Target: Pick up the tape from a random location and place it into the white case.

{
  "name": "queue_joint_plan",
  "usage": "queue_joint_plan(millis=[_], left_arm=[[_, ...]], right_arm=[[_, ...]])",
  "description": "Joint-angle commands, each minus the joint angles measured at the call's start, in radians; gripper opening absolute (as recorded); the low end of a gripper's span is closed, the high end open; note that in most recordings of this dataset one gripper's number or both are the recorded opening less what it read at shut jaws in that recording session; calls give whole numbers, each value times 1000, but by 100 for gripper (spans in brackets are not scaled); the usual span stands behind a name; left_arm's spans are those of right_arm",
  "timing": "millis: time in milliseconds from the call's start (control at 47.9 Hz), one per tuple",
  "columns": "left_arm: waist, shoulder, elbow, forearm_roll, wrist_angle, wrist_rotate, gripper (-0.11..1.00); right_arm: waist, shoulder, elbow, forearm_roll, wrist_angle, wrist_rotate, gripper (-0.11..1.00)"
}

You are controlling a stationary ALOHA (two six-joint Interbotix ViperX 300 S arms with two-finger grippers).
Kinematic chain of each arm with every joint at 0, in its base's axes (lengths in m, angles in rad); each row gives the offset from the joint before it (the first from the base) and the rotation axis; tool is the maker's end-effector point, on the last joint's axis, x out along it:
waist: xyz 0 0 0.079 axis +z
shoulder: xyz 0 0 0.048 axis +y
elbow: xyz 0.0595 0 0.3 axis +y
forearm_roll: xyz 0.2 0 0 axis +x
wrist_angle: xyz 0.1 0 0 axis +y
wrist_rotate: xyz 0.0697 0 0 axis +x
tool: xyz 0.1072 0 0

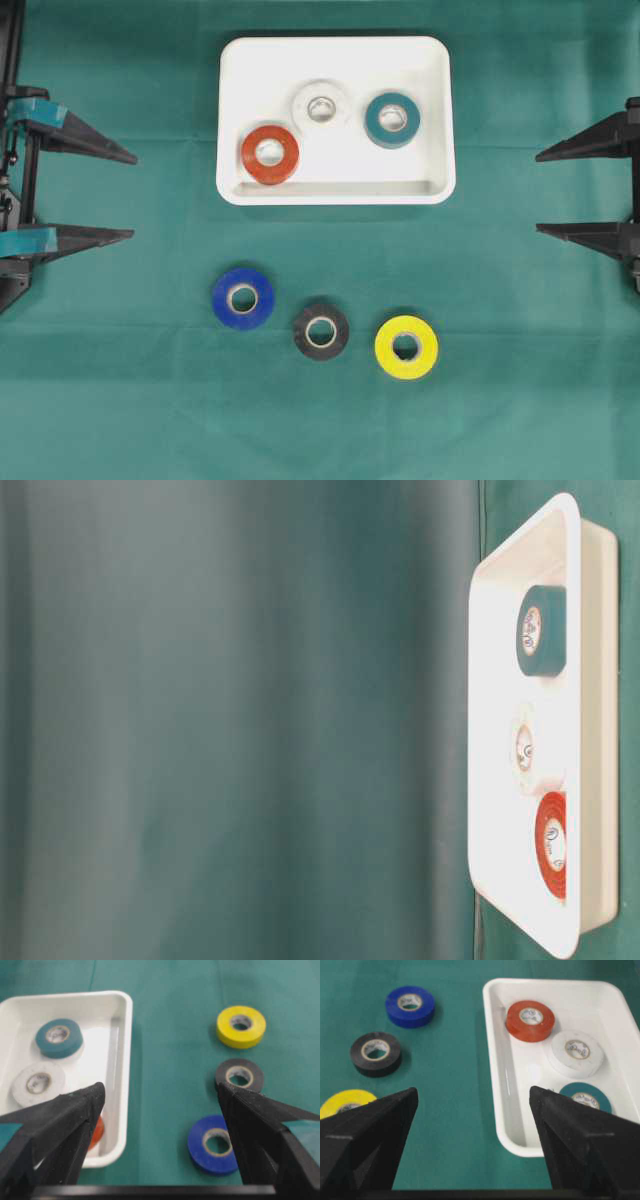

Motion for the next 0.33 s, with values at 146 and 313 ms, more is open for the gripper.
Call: queue_joint_plan(millis=[146, 313], left_arm=[[-3, -63, 84, -2, -92, 0, 94], [-2, -78, 110, -2, -118, 0, 94]], right_arm=[[2, 5, -20, -21, -17, -2, 86], [2, 3, -20, -35, -31, -2, 86]])
